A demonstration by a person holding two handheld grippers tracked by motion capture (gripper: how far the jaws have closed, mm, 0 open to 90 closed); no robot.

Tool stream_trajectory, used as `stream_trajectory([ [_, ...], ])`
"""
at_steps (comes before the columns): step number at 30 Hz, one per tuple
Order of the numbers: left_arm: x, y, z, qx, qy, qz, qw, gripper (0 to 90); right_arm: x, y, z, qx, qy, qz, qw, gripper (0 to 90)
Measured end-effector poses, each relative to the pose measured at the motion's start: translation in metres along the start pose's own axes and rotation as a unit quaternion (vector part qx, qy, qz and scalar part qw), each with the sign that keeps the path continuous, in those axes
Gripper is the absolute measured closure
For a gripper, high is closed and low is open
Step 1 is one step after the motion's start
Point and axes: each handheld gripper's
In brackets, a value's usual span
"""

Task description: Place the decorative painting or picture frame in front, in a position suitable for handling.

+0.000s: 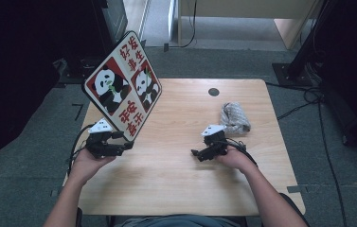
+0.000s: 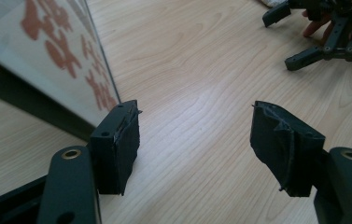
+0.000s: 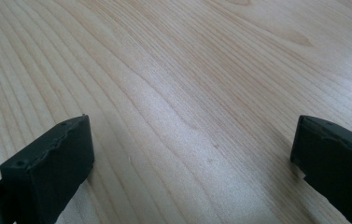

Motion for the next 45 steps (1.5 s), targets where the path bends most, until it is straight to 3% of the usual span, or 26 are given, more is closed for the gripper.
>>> stream_trajectory([
  [5,-0.008,0.009,-0.004,-0.008,-0.003,0.006,0.9999,35.4,0.0,0.0,0.0,0.0,0.0,0.0,1.0,0.0],
  [18,-0.024,0.04,-0.012,-0.057,-0.019,0.035,0.9976,34.1,0.0,0.002,-0.001,0.016,-0.003,-0.017,0.9997,0.0],
  [26,-0.024,0.052,-0.005,-0.06,-0.023,0.04,0.9971,33.7,0.0,0.003,-0.001,0.018,-0.003,-0.019,0.9997,0.0],
  [34,-0.02,0.062,0.005,-0.071,-0.035,0.03,0.9964,32.6,0.0,0.004,-0.001,0.021,-0.003,-0.021,0.9996,0.0],
  [45,-0.017,0.069,0.021,-0.069,-0.047,0.035,0.9959,31.7,-0.001,-0.002,0.001,0.016,-0.006,-0.002,0.9998,1.6],
])
Point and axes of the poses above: each handheld gripper's, and its own axes: x roughly forward along the jaws, z roughly out of its top, y roughly to its left, and after that the axes turned 5 degrees about z, right-handed
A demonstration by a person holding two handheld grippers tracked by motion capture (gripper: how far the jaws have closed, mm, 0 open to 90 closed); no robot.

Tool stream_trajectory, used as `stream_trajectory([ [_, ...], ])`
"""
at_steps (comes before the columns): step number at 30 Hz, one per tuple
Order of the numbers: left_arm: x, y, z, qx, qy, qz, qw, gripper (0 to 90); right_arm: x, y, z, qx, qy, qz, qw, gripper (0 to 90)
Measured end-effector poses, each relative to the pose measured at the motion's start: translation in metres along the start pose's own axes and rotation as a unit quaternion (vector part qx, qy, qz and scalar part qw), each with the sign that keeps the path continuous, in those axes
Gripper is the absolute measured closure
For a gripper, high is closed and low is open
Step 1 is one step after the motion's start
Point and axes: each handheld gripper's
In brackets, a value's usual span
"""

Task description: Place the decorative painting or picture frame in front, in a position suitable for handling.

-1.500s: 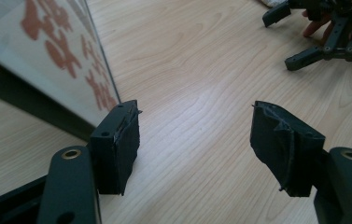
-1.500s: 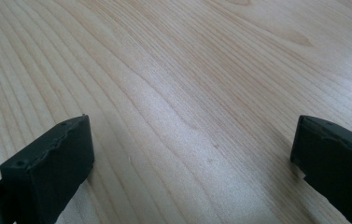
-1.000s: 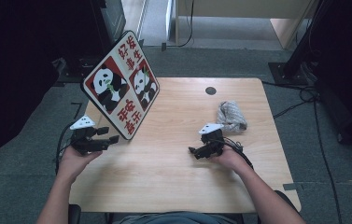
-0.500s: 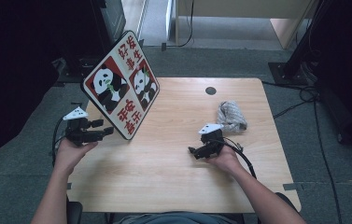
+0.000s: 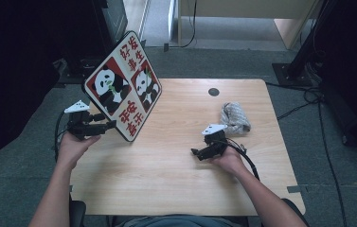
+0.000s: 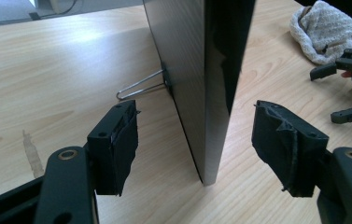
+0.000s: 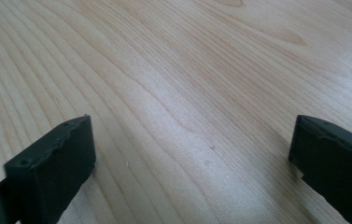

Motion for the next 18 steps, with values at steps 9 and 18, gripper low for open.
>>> stream_trajectory([
  [9,0.001,0.007,0.011,-0.007,-0.017,0.013,0.9997,35.9,-0.016,-0.007,0.007,0.0,-0.021,0.001,0.9998,14.0],
  [18,0.006,0.006,0.019,-0.006,-0.014,0.027,0.9995,41.4,-0.027,-0.013,0.01,0.015,-0.033,0.0,0.9993,15.2],
])
Point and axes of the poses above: each handheld gripper's, and its own axes: x roughly forward along the jaws, z roughly out of its top, y roughly to its left, and after that the axes turned 5 degrees about z, right-handed
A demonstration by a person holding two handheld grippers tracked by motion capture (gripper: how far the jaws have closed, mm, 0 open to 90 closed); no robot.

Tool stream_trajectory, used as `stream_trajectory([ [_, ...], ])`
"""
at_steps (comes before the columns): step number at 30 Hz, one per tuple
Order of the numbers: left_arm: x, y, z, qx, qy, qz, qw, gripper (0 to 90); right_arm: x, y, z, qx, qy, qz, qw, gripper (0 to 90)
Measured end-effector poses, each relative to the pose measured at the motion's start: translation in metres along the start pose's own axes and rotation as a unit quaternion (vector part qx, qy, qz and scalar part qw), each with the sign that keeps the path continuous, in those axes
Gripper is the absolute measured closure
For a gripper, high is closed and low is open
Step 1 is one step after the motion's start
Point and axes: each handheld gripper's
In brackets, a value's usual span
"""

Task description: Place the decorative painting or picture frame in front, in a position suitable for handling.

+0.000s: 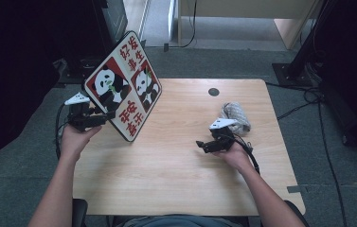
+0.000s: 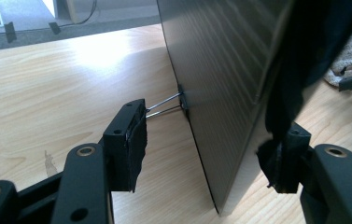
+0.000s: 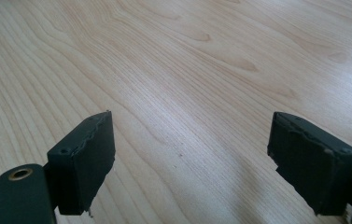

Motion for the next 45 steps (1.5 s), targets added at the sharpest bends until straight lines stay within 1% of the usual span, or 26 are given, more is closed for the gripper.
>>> stream_trajectory([
  [2,0.001,-0.001,0.001,0.0,-0.002,0.001,1.0,43.2,-0.003,-0.002,0.001,0.01,0.006,-0.004,0.9999,15.8],
  [3,0.001,-0.001,0.002,-0.001,-0.004,-0.001,1.0,43.2,-0.003,-0.002,0.001,0.01,0.006,-0.004,0.9999,15.8],
  [5,0.001,-0.002,0.002,-0.001,-0.011,-0.002,0.9999,47.7,-0.007,-0.002,0.003,0.009,0.012,-0.013,0.9998,15.8],
  [8,0.0,-0.003,0.003,-0.002,-0.014,-0.004,0.9999,52.0,-0.009,-0.003,0.004,0.013,0.01,-0.016,0.9997,15.8],
  [9,0.0,-0.004,0.004,-0.003,-0.016,-0.005,0.9998,53.7,-0.012,-0.004,0.005,0.019,0.005,-0.017,0.9997,16.8],
  [10,0.0,-0.004,0.004,-0.003,-0.019,-0.006,0.9998,53.7,-0.012,-0.004,0.005,0.019,0.005,-0.017,0.9997,16.8],
  [13,-0.002,-0.007,0.005,0.004,-0.025,-0.006,0.9997,60.1,-0.017,-0.006,0.006,0.029,0.003,-0.019,0.9994,18.1],
  [14,-0.002,-0.007,0.006,0.003,-0.027,-0.011,0.9996,64.5,-0.019,-0.008,0.006,0.033,-0.001,-0.02,0.9993,18.8],
  [16,-0.002,-0.007,0.006,0.002,-0.027,-0.014,0.9996,65.9,-0.02,-0.009,0.006,0.032,-0.001,-0.02,0.9993,19.0],
  [17,-0.003,-0.008,0.006,0.001,-0.026,-0.016,0.9995,69.0,-0.022,-0.01,0.006,0.036,0.001,-0.022,0.9991,19.6],
  [18,-0.003,-0.008,0.006,0.001,-0.026,-0.016,0.9995,69.2,-0.022,-0.01,0.006,0.036,0.001,-0.022,0.9991,19.6],
  [21,-0.003,-0.009,0.007,0.0,-0.025,-0.013,0.9996,69.5,-0.025,-0.013,0.006,0.045,0.0,-0.025,0.9987,20.9],
  [24,-0.004,-0.009,0.007,-0.003,-0.022,-0.005,0.9997,71.9,-0.028,-0.015,0.006,0.05,0.003,-0.026,0.9984,21.7],
  [27,-0.006,-0.009,0.008,0.004,-0.02,0.014,0.9997,73.8,-0.029,-0.016,0.006,0.051,0.004,-0.029,0.9983,22.0],
  [28,-0.007,-0.009,0.008,0.003,-0.021,0.018,0.9996,75.1,-0.03,-0.017,0.006,0.052,0.005,-0.029,0.9982,22.3],
  [29,-0.008,-0.006,0.007,-0.005,-0.023,0.016,0.9996,76.8,-0.031,-0.018,0.005,0.055,0.003,-0.032,0.998,22.4],
  [30,-0.008,-0.006,0.007,-0.005,-0.023,0.016,0.9996,77.4,-0.031,-0.018,0.005,0.055,0.003,-0.032,0.998,22.4],
  [31,-0.009,-0.002,0.006,-0.019,-0.025,0.005,0.9995,77.9,-0.032,-0.019,0.005,0.059,0.005,-0.033,0.9977,22.8],
  [32,-0.009,-0.002,0.006,-0.019,-0.025,0.005,0.9995,78.3,-0.032,-0.019,0.005,0.059,0.005,-0.033,0.9977,22.8],
  [33,-0.009,-0.001,0.006,-0.026,-0.026,0.001,0.9993,78.5,-0.033,-0.02,0.005,0.057,0.004,-0.033,0.9978,23.4],
  [36,-0.009,-0.001,0.006,-0.029,-0.026,-0.001,0.9992,79.0,-0.034,-0.021,0.005,0.059,0.004,-0.032,0.9977,24.1],
  [37,-0.009,0.0,0.006,-0.036,-0.028,-0.004,0.999,79.2,-0.034,-0.021,0.005,0.061,0.002,-0.031,0.9977,24.5],
  [38,-0.009,0.0,0.006,-0.036,-0.028,-0.004,0.999,79.5,-0.034,-0.021,0.005,0.061,0.002,-0.031,0.9977,24.5],
  [39,-0.01,0.001,0.006,-0.041,-0.027,-0.011,0.9987,79.7,-0.035,-0.022,0.005,0.066,0.002,-0.03,0.9973,24.6],
  [44,-0.01,0.001,0.006,-0.046,-0.028,-0.019,0.9983,80.6,-0.037,-0.024,0.005,0.069,0.001,-0.032,0.9971,24.8],
  [45,-0.01,0.0,0.006,-0.044,-0.028,-0.02,0.9985,80.7,-0.037,-0.025,0.004,0.072,0.003,-0.033,0.9969,25.0],
])
Point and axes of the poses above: each handheld gripper's, and its own axes: x roughly forward along the jaws, z roughly out of its top, y roughly to its left, and after that the axes turned 5 degrees about z, right-handed
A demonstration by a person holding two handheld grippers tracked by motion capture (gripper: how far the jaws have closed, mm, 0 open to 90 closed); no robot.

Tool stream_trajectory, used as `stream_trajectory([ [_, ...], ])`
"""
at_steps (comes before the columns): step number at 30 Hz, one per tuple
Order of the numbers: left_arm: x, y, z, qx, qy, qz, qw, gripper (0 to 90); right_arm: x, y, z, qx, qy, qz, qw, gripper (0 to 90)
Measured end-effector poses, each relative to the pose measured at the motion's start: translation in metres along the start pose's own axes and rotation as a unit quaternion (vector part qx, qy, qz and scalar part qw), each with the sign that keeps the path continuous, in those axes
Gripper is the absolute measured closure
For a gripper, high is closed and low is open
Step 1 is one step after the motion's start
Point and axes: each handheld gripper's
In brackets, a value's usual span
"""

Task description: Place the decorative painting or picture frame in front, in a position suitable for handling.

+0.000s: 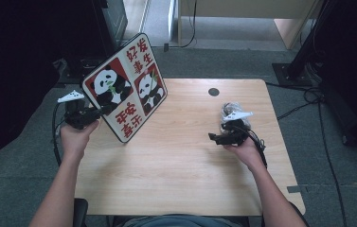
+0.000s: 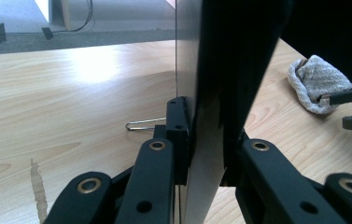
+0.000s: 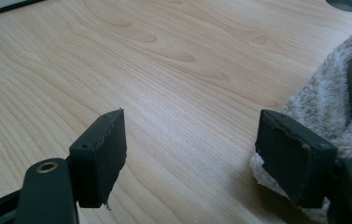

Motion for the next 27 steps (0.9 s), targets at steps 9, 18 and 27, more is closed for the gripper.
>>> stream_trajectory([
  [9,0.0,0.002,0.0,-0.009,0.002,0.0,1.0,80.8,0.001,-0.001,-0.001,-0.003,0.009,-0.003,0.9999,25.1],
  [18,0.0,0.002,0.003,-0.003,0.01,0.002,0.9999,80.3,0.001,-0.001,-0.002,-0.013,0.019,-0.006,0.9997,25.1],
  [27,-0.007,0.002,0.011,0.0,-0.004,0.003,1.0,77.6,0.001,-0.001,-0.003,-0.016,0.022,-0.009,0.9996,25.1],
])
Point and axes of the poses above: each handheld gripper's, and its own axes: x roughly forward along the jaws, z roughly out of its top, y roughly to its left, and after that the axes turned 5 degrees about z, right-handed
